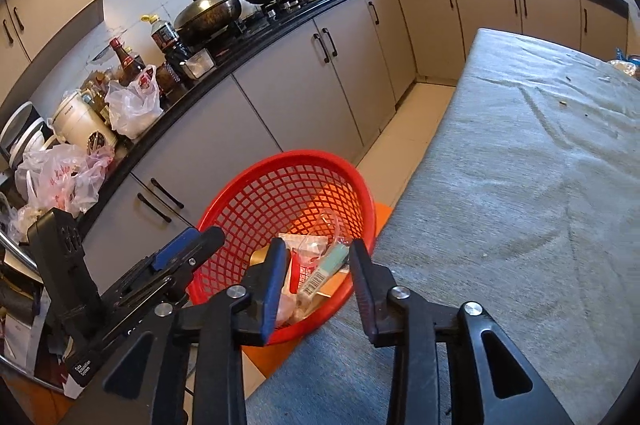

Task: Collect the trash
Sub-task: 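Move both grippers back over the table toward the white box and cloth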

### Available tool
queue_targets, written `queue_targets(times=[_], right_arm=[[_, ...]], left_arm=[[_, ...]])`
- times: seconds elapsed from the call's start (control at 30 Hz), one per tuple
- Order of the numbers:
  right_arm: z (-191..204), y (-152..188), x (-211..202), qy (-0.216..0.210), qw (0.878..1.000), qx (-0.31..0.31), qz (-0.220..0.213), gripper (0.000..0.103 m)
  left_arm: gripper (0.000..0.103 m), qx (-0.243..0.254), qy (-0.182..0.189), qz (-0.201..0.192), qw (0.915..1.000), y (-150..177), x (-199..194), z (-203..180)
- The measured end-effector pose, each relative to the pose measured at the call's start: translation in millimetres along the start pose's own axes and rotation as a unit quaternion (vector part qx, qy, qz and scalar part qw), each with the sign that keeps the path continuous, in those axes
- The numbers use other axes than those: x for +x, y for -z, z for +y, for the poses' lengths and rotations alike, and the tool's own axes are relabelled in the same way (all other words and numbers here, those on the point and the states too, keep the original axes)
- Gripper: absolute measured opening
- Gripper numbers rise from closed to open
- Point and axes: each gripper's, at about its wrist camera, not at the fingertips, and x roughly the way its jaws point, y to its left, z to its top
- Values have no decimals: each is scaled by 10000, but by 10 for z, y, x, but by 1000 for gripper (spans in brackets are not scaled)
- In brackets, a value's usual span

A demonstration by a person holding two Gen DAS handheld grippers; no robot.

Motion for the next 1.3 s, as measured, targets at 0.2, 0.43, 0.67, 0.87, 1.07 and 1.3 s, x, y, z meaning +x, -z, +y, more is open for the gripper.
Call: queue_targets(times=[0.2, 0.43, 0.67, 0.87, 1.07, 1.3], right_arm=[[-112, 37, -101, 15, 9999, 116, -45, 45], [-290, 130, -301, 75, 9994, 302, -151, 45], [-670, 247, -675, 281, 9967, 632, -418, 46], [-1129, 414, -1127, 592, 9897, 1051, -776, 52], [-1655, 602, -1670, 949, 9761, 1562, -1176, 52], [-2325, 823, -2299, 1861, 9448, 2132, -1650, 57]], left_arm=[[55, 67, 21, 5, 10000, -11, -43, -110], [56, 212, 81, -24, 9997, -20, -110, -278], [57, 494, 229, -15, 9985, 5, -161, -625], [60, 846, 419, 64, 9955, 90, -176, -1047], [62, 1308, 743, 275, 9882, 258, -133, -1616], [64, 1868, 1061, 480, 9755, 455, -93, -2259]])
